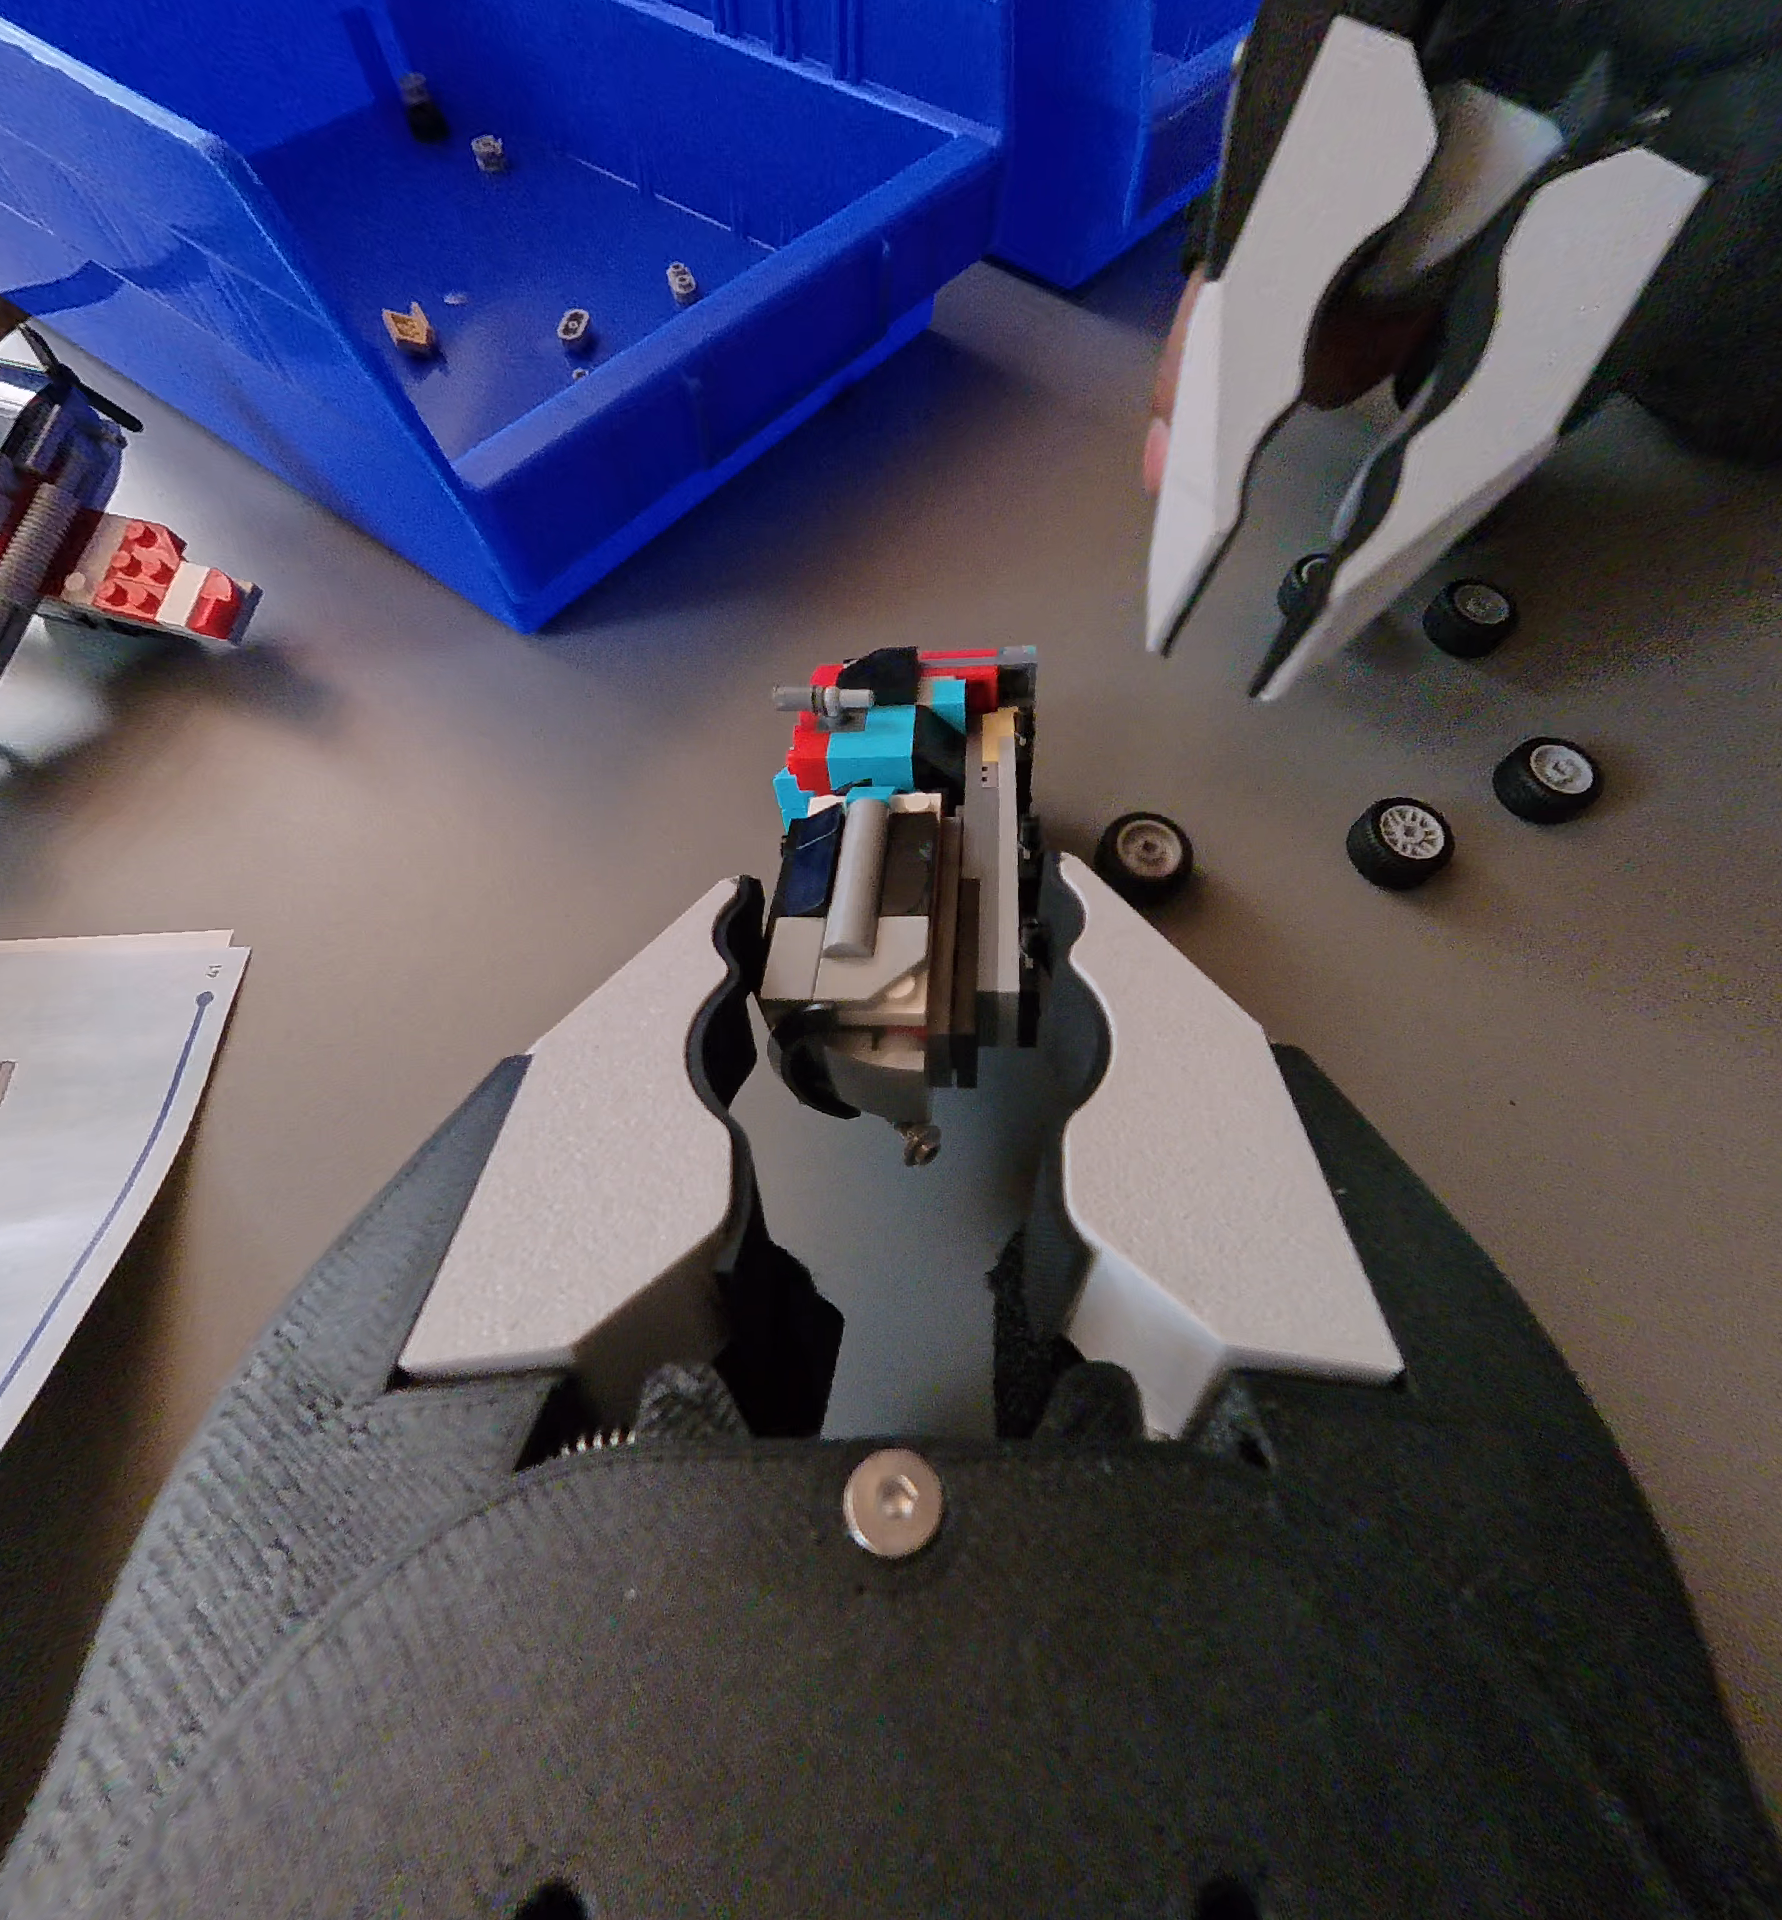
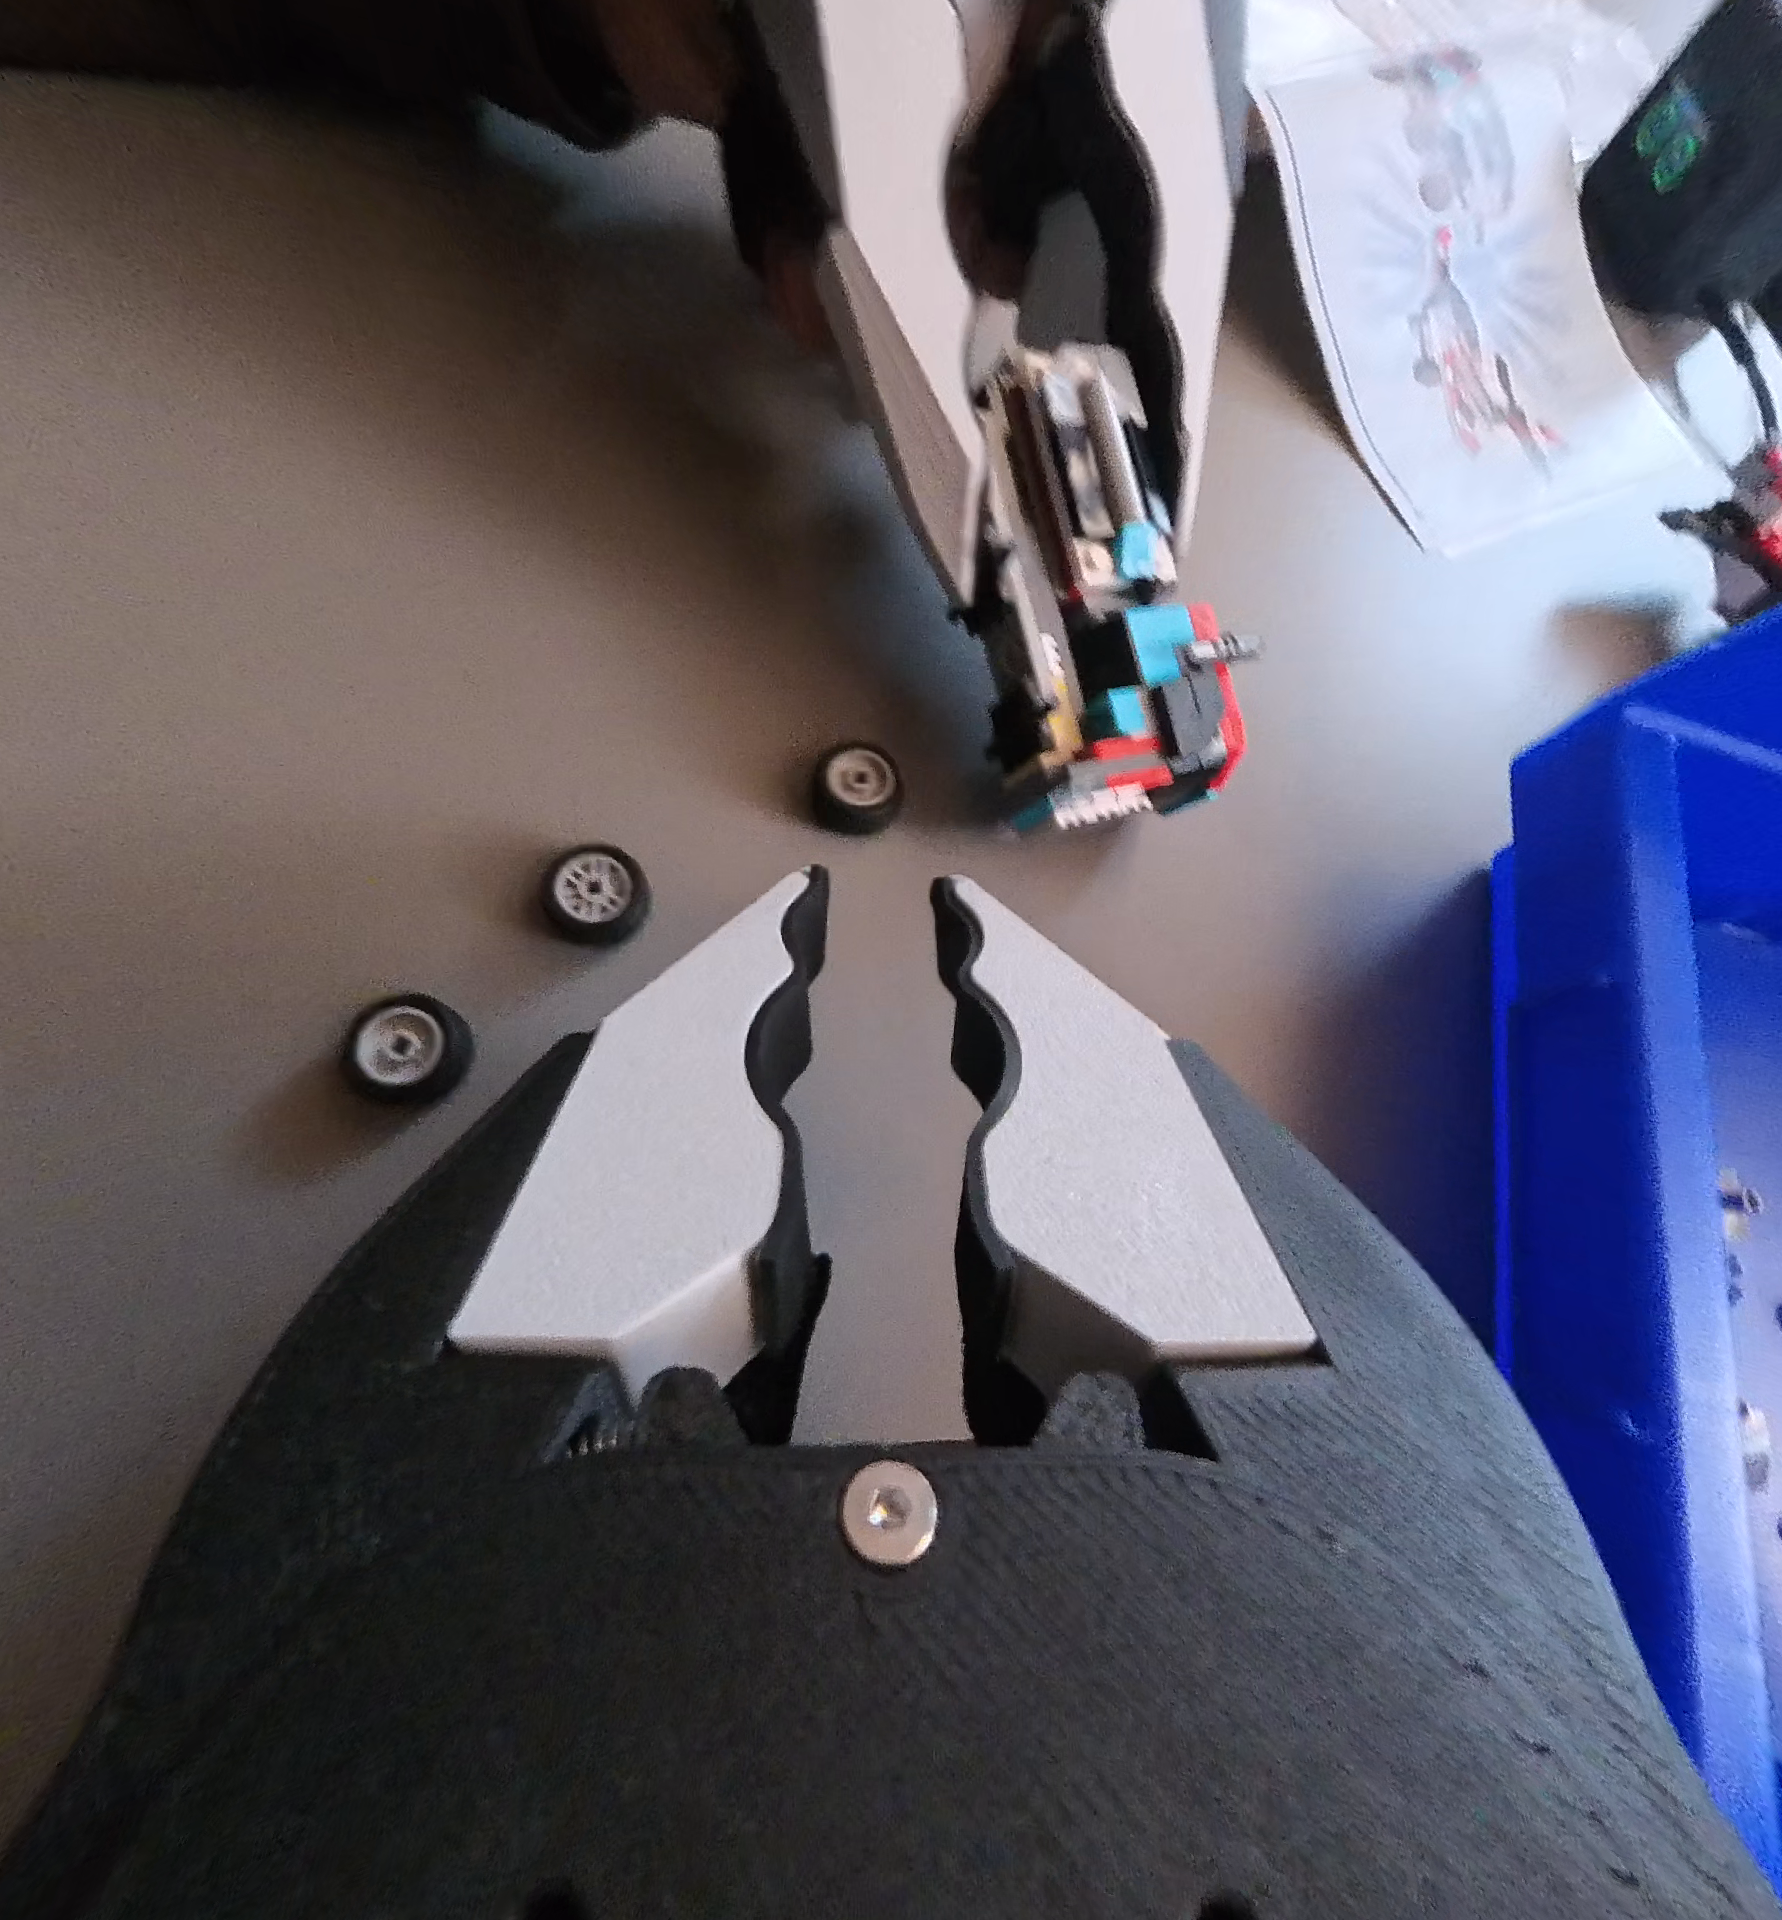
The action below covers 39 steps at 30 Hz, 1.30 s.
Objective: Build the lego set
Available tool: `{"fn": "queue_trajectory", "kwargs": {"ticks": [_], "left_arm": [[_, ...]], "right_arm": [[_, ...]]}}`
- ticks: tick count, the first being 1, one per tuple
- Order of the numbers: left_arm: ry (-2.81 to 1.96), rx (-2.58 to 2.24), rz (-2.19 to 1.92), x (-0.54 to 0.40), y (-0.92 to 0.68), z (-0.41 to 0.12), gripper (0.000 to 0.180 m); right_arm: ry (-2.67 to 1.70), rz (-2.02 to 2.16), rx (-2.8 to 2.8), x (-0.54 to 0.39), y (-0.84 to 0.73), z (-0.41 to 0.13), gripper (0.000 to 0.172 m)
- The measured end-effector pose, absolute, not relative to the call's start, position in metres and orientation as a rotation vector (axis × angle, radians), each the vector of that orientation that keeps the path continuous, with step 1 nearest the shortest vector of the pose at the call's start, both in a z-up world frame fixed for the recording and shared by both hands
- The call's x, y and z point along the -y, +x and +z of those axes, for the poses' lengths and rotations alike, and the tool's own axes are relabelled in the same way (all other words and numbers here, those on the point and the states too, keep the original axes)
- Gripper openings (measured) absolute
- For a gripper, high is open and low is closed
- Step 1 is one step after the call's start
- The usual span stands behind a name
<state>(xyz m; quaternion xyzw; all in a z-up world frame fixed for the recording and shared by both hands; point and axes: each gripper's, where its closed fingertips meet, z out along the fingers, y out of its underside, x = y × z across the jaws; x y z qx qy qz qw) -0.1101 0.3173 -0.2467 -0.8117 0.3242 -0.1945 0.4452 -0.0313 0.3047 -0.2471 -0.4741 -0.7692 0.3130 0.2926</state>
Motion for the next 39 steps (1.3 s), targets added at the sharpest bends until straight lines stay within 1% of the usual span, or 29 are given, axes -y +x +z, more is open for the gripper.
{"fn": "queue_trajectory", "kwargs": {"ticks": [5,16,19,32,39], "left_arm": [[-2.011,-0.772,-0.483,-0.320,-0.113,-0.245,0.056],[-2.010,-0.752,-0.486,-0.321,-0.115,-0.244,0.055],[-2.011,-0.743,-0.493,-0.321,-0.116,-0.243,0.055],[-2.015,-0.743,-0.492,-0.321,-0.116,-0.244,0.055],[-2.018,-0.747,-0.485,-0.321,-0.116,-0.244,0.056]], "right_arm": [[-1.229,0.833,2.067,-0.290,-0.043,-0.251,0.025],[-1.208,0.877,2.131,-0.271,-0.055,-0.257,0.025],[-1.244,0.821,2.172,-0.274,-0.054,-0.269,0.026],[-1.359,0.788,2.152,-0.295,-0.041,-0.275,0.024],[-1.358,0.795,2.115,-0.301,-0.037,-0.266,0.029]]}}
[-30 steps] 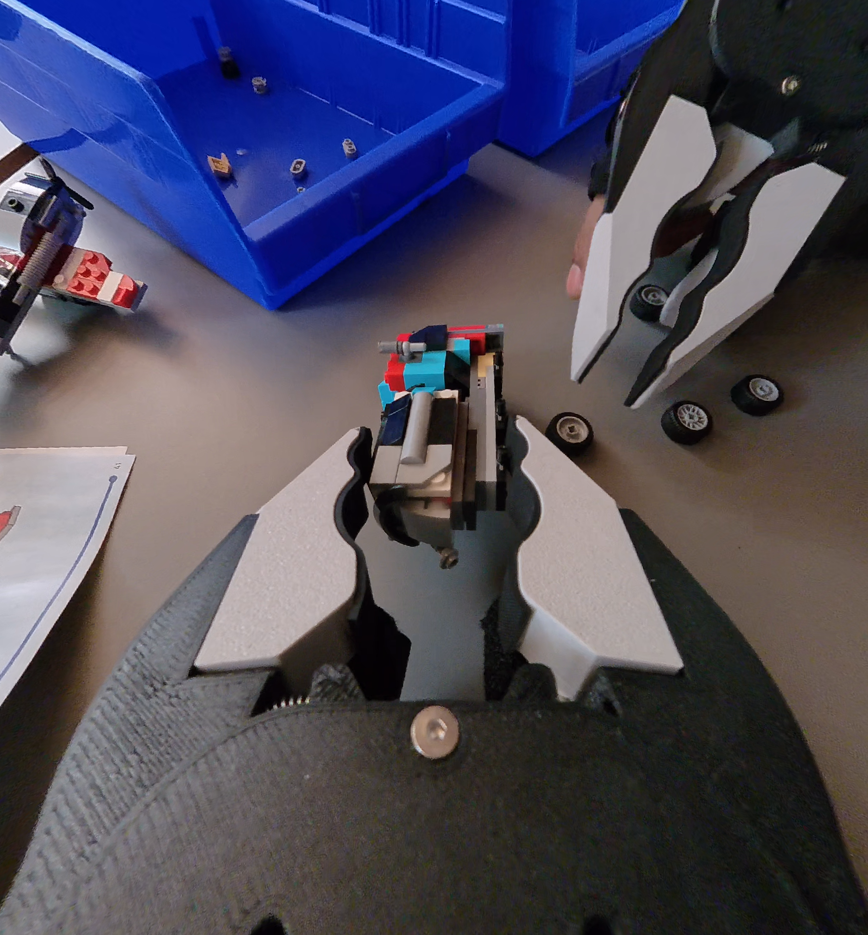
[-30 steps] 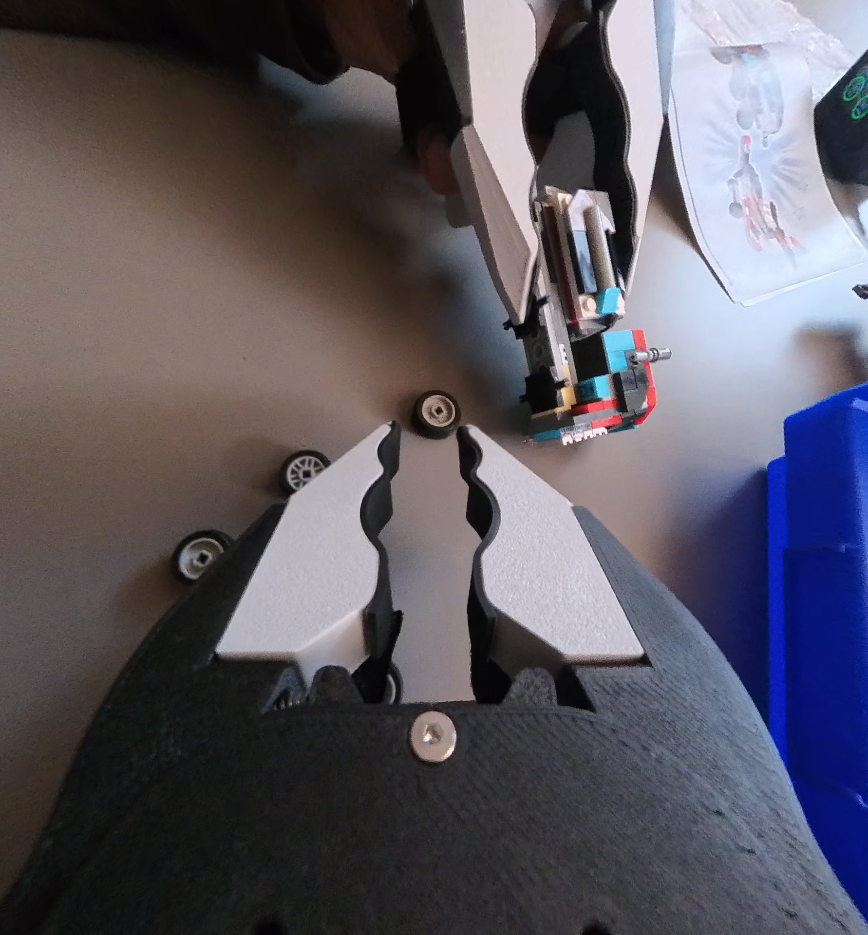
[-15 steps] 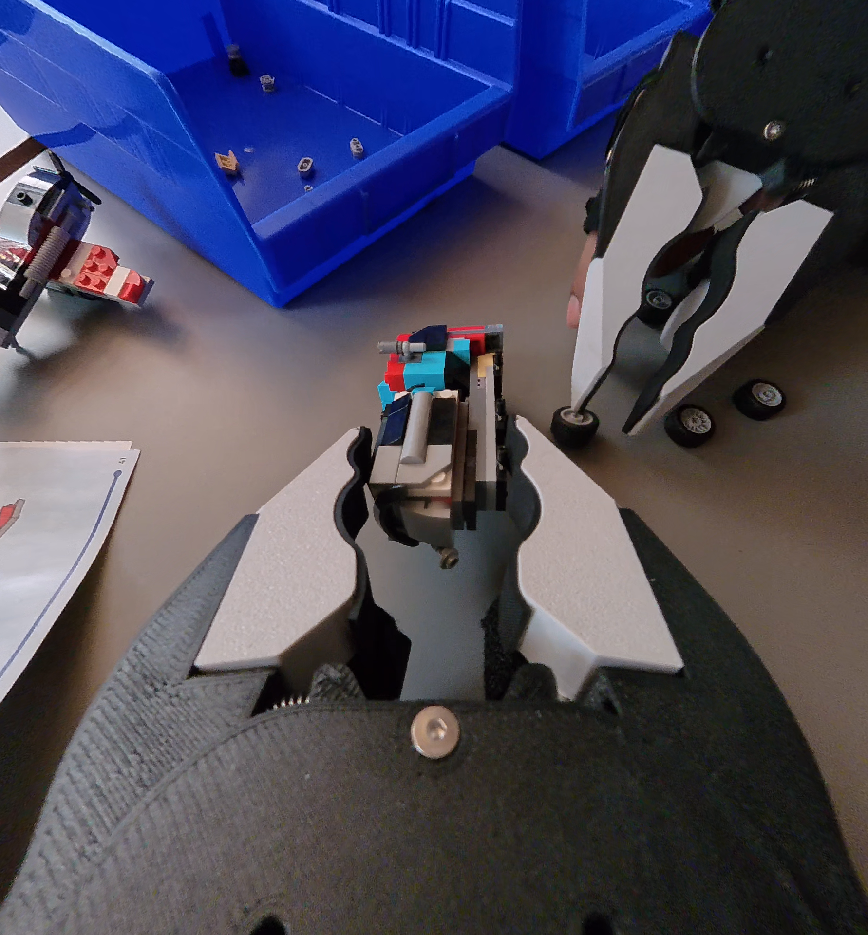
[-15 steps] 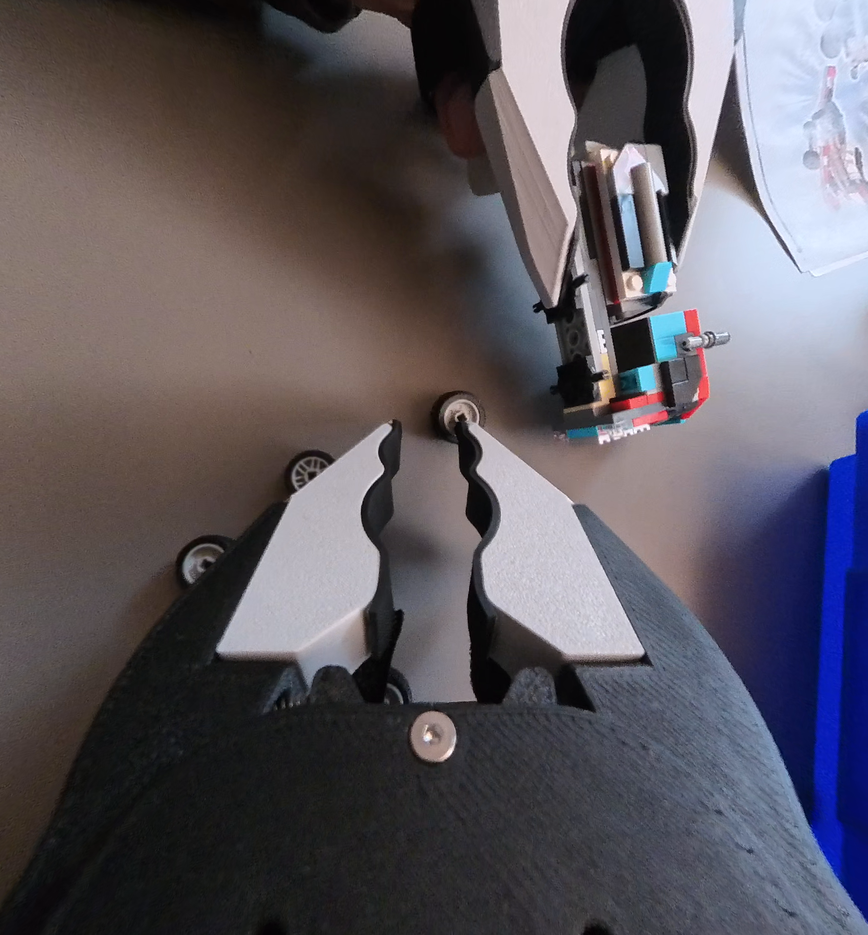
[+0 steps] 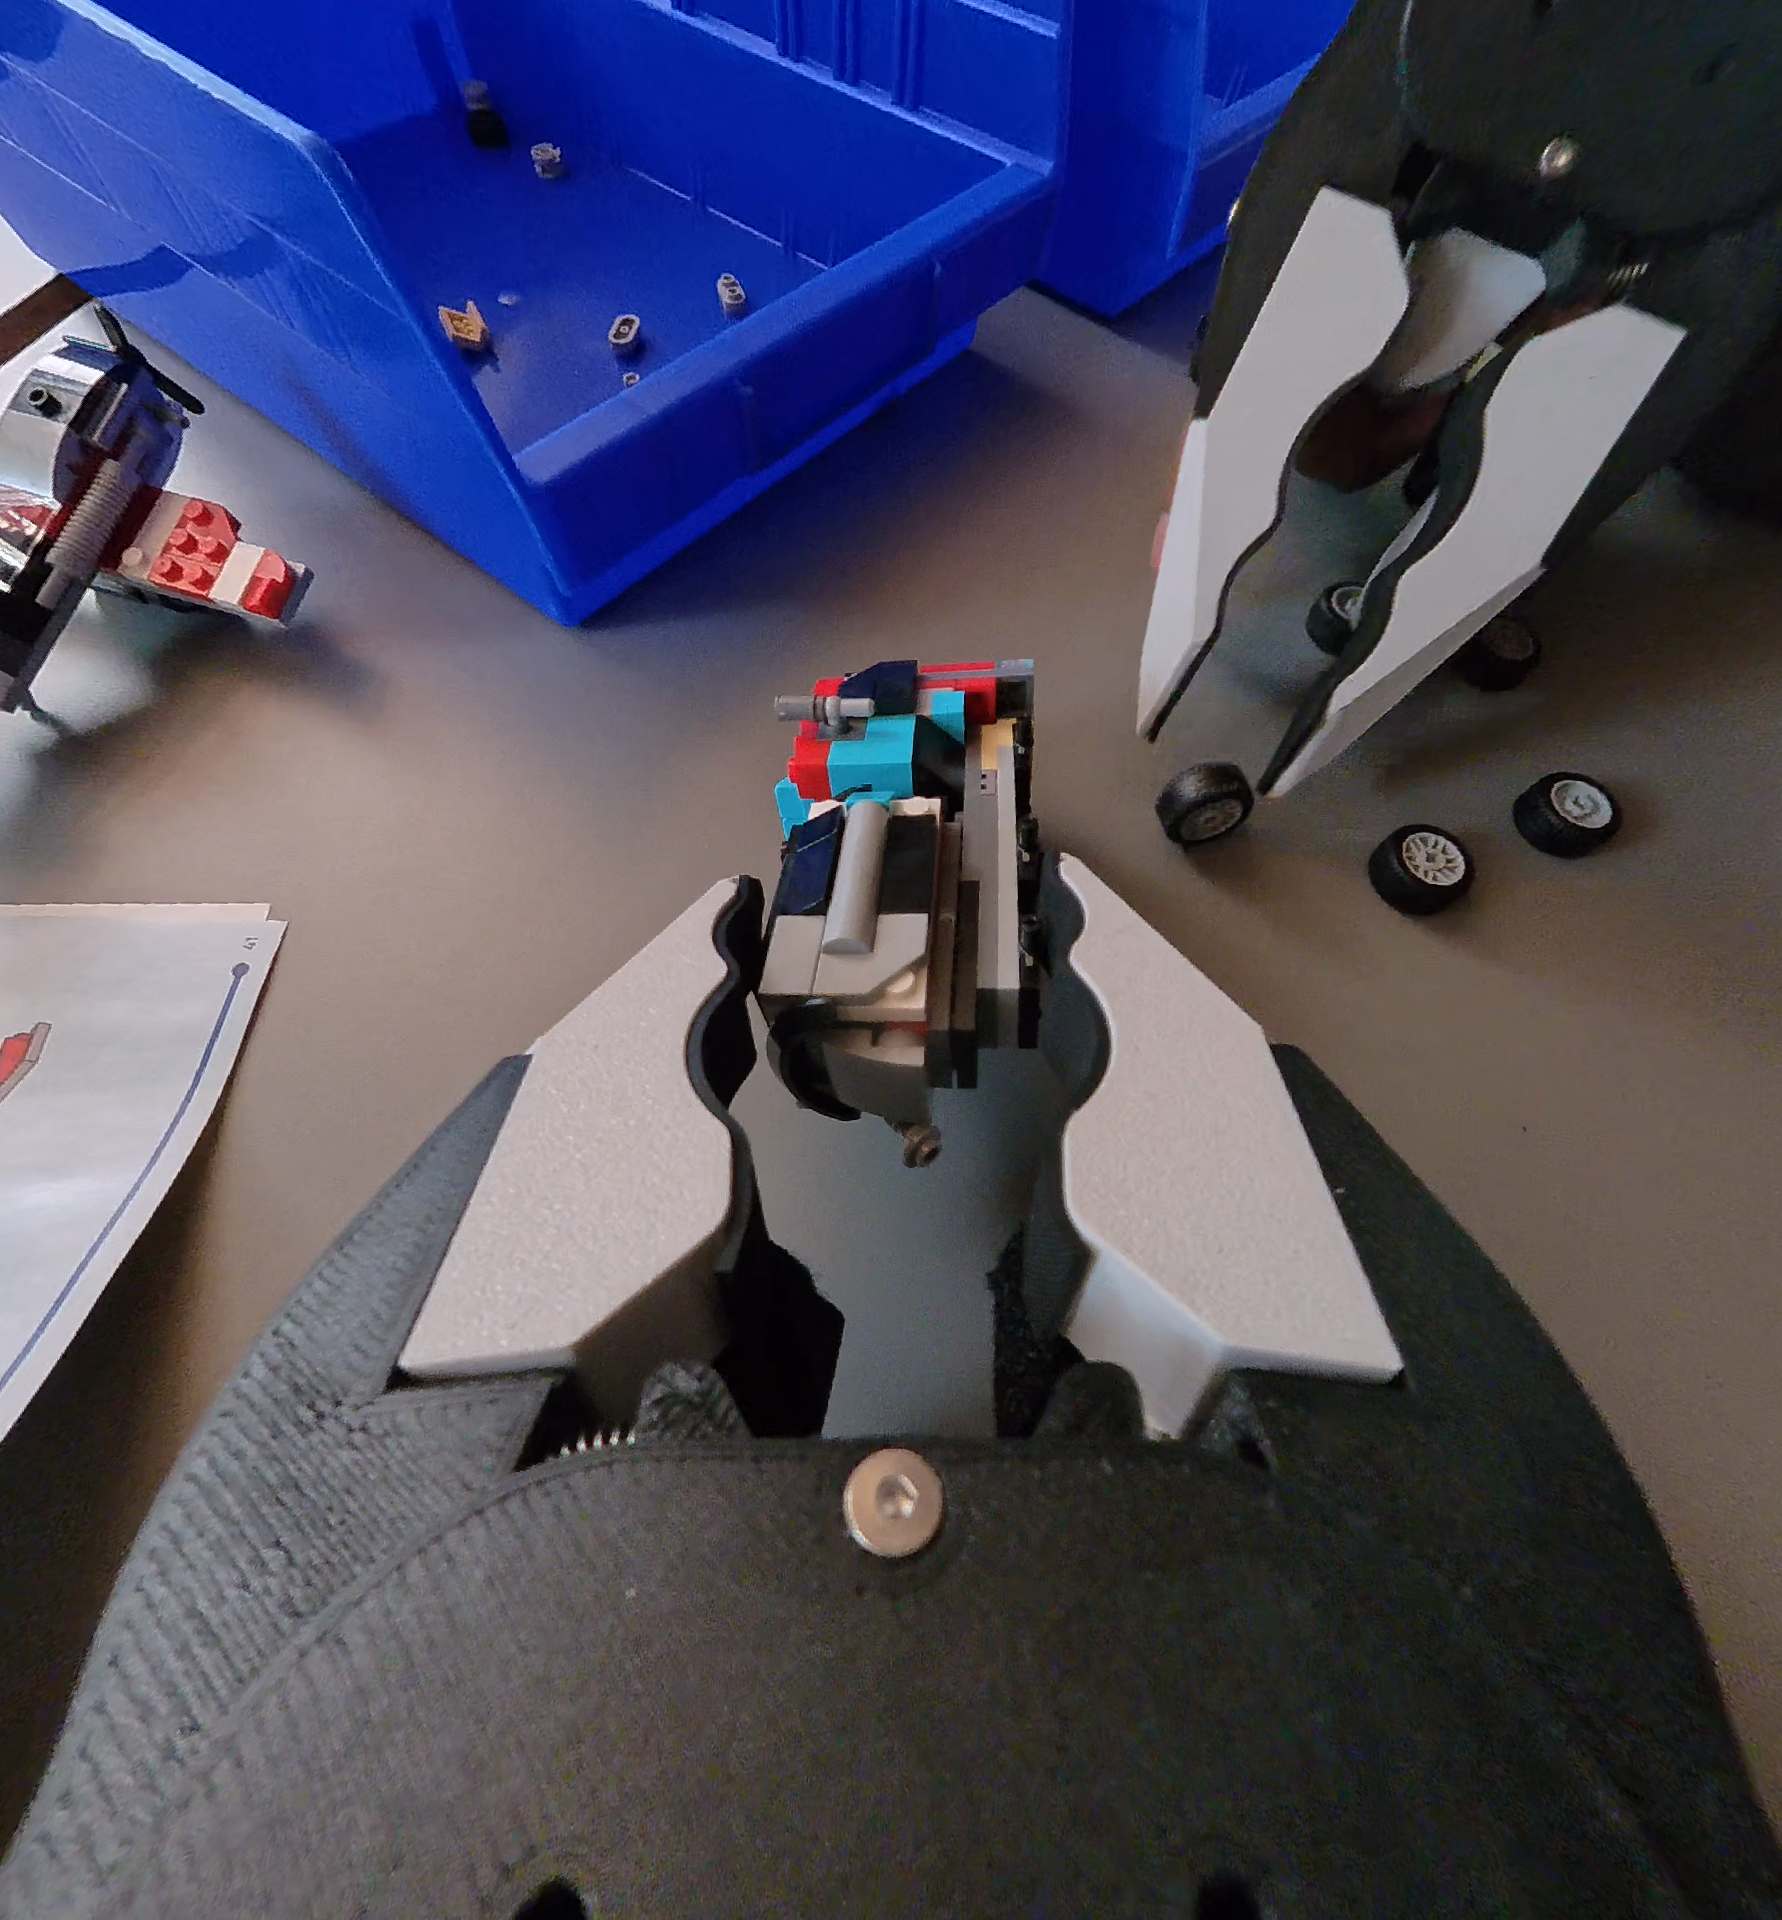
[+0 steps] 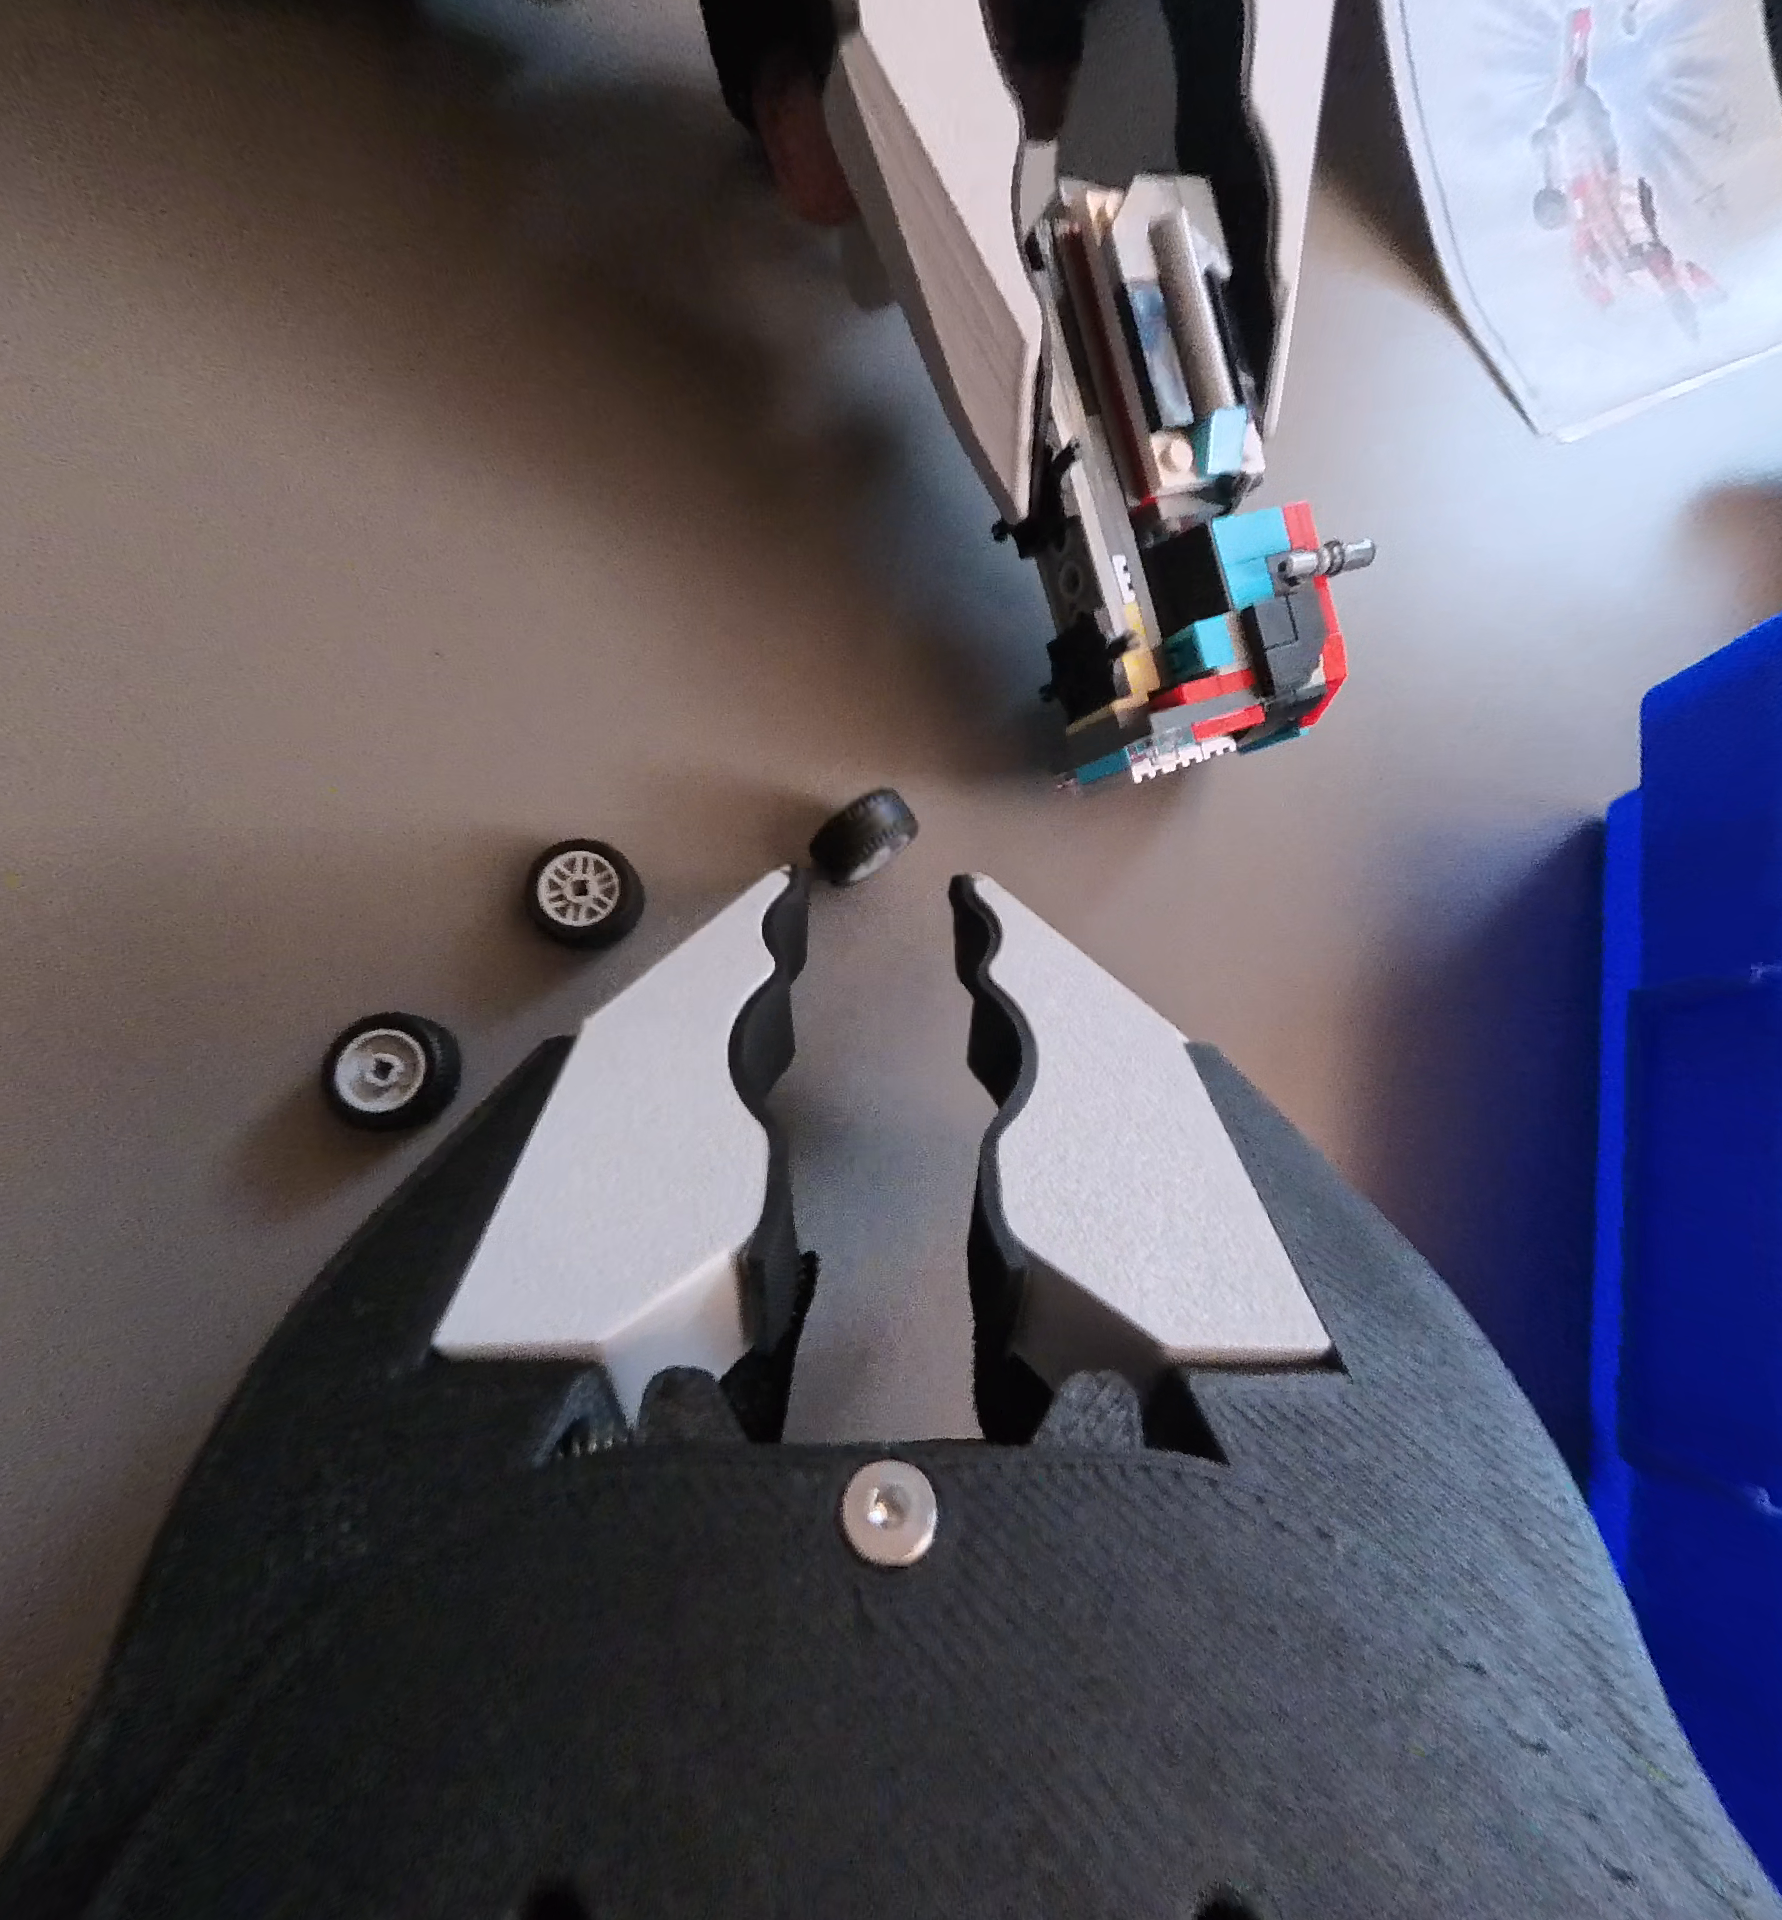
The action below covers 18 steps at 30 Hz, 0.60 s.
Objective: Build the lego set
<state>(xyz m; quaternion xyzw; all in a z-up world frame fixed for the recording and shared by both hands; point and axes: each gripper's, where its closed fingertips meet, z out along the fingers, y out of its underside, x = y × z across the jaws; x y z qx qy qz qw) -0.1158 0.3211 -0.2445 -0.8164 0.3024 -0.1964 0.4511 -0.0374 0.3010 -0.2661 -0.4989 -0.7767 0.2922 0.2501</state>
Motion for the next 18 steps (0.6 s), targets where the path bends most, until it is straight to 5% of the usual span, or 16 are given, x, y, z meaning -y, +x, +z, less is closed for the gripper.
{"fn": "queue_trajectory", "kwargs": {"ticks": [18], "left_arm": [[-2.025,-0.744,-0.481,-0.321,-0.116,-0.245,0.056]], "right_arm": [[-1.314,0.817,2.166,-0.296,-0.027,-0.266,0.029]]}}
